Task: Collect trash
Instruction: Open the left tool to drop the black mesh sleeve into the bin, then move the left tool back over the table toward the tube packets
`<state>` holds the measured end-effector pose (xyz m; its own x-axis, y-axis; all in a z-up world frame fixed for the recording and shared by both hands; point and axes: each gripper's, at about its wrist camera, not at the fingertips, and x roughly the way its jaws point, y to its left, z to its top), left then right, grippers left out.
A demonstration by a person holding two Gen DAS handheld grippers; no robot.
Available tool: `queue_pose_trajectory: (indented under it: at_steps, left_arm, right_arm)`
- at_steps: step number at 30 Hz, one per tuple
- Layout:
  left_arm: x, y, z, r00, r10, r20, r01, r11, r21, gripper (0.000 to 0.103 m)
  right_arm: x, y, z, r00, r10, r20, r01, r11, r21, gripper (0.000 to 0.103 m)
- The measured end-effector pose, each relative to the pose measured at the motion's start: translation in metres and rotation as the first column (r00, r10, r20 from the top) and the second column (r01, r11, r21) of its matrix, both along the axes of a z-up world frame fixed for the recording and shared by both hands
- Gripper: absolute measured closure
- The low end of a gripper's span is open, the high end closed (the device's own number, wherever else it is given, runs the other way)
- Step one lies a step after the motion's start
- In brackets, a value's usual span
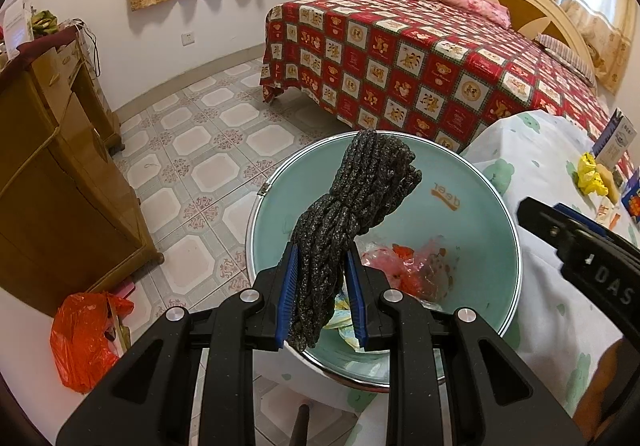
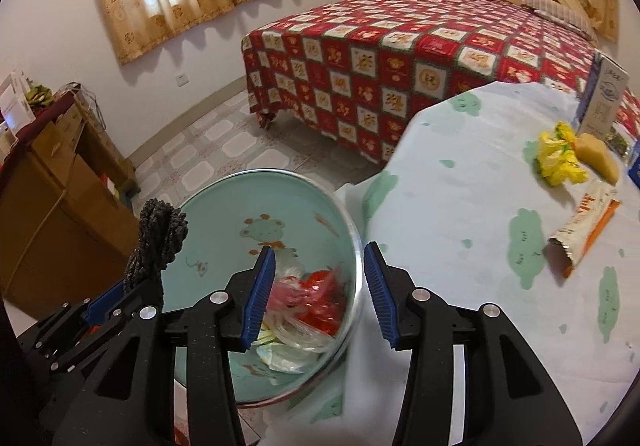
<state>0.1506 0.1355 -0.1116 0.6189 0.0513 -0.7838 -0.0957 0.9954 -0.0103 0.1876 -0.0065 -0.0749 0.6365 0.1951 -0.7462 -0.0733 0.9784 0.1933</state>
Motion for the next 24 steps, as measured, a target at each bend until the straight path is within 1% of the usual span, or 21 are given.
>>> queue_pose_trajectory:
  at_steps: [5, 7, 8, 9, 10, 11, 13, 14, 15, 16, 18, 20, 21, 23, 24]
  left_arm:
    - [0.002, -0.013, -0.004, 1.000, -0.030, 0.002, 0.030, 0.999, 0.021, 0.077]
    - [0.003, -0.016, -0.004, 0.999, -0.040, 0.003, 0.040, 0.999, 0.030, 0.072]
    - [0.003, -0.017, -0.004, 0.999, -0.039, 0.005, 0.039, 0.999, 0.036, 0.065]
    - [0.003, -0.017, -0.004, 0.999, -0.034, 0.007, 0.034, 0.999, 0.041, 0.056]
    - [0.002, -0.017, -0.003, 0.999, -0.029, 0.012, 0.029, 0.998, 0.047, 0.052]
    - [0.002, -0.018, -0.002, 0.999, -0.026, 0.019, 0.025, 0.998, 0.052, 0.046]
    - [0.001, -0.019, 0.001, 0.999, -0.023, 0.033, 0.021, 0.998, 0.064, 0.038]
    - [0.001, -0.020, 0.002, 0.999, -0.021, 0.037, 0.019, 0.997, 0.069, 0.032]
    - [0.000, -0.020, 0.003, 0.999, -0.013, 0.042, 0.010, 0.997, 0.076, 0.028]
    - [-0.001, -0.019, 0.003, 0.999, -0.008, 0.045, 0.004, 0.997, 0.080, 0.027]
    - [-0.002, -0.017, 0.005, 0.999, 0.008, 0.052, -0.012, 0.997, 0.083, 0.024]
    - [-0.002, -0.015, 0.006, 0.998, 0.015, 0.057, -0.019, 0.997, 0.079, 0.023]
    - [-0.003, -0.015, 0.006, 0.998, 0.016, 0.059, -0.021, 0.997, 0.079, 0.022]
    - [-0.004, -0.016, 0.008, 0.998, 0.014, 0.063, -0.020, 0.996, 0.084, 0.019]
    - [-0.004, -0.016, 0.008, 0.998, 0.014, 0.066, -0.019, 0.996, 0.085, 0.018]
  right_arm:
    - [-0.008, -0.013, -0.001, 1.000, -0.028, -0.009, 0.028, 1.000, 0.011, 0.057]
    - [-0.012, -0.016, -0.001, 0.999, -0.038, -0.009, 0.038, 0.999, 0.013, 0.057]
    - [-0.013, -0.017, -0.001, 0.999, -0.042, -0.009, 0.042, 0.999, 0.013, 0.057]
    - [-0.015, -0.018, -0.001, 0.999, -0.048, -0.008, 0.048, 0.999, 0.012, 0.057]
    - [-0.017, -0.020, -0.001, 0.998, -0.055, -0.007, 0.055, 0.998, 0.011, 0.057]
    - [-0.018, -0.020, -0.001, 0.998, -0.059, -0.006, 0.059, 0.998, 0.013, 0.057]
    - [-0.021, -0.023, 0.000, 0.997, -0.072, -0.001, 0.072, 0.997, 0.011, 0.057]
    - [-0.022, -0.025, 0.000, 0.997, -0.077, 0.002, 0.077, 0.997, 0.010, 0.056]
    - [-0.023, -0.026, 0.001, 0.997, -0.083, 0.007, 0.083, 0.997, 0.008, 0.054]
    - [-0.025, -0.027, 0.002, 0.996, -0.091, 0.015, 0.091, 0.996, 0.005, 0.050]
    - [-0.030, -0.031, 0.005, 0.993, -0.111, 0.037, 0.111, 0.994, -0.003, 0.045]
    - [-0.033, -0.033, 0.006, 0.991, -0.122, 0.051, 0.122, 0.992, -0.005, 0.038]
    - [-0.035, -0.034, 0.006, 0.990, -0.131, 0.058, 0.131, 0.991, -0.009, 0.032]
    - [-0.040, -0.037, 0.006, 0.984, -0.162, 0.070, 0.165, 0.986, -0.028, 0.024]
    - [-0.040, -0.040, 0.006, 0.983, -0.170, 0.069, 0.172, 0.985, -0.030, 0.022]
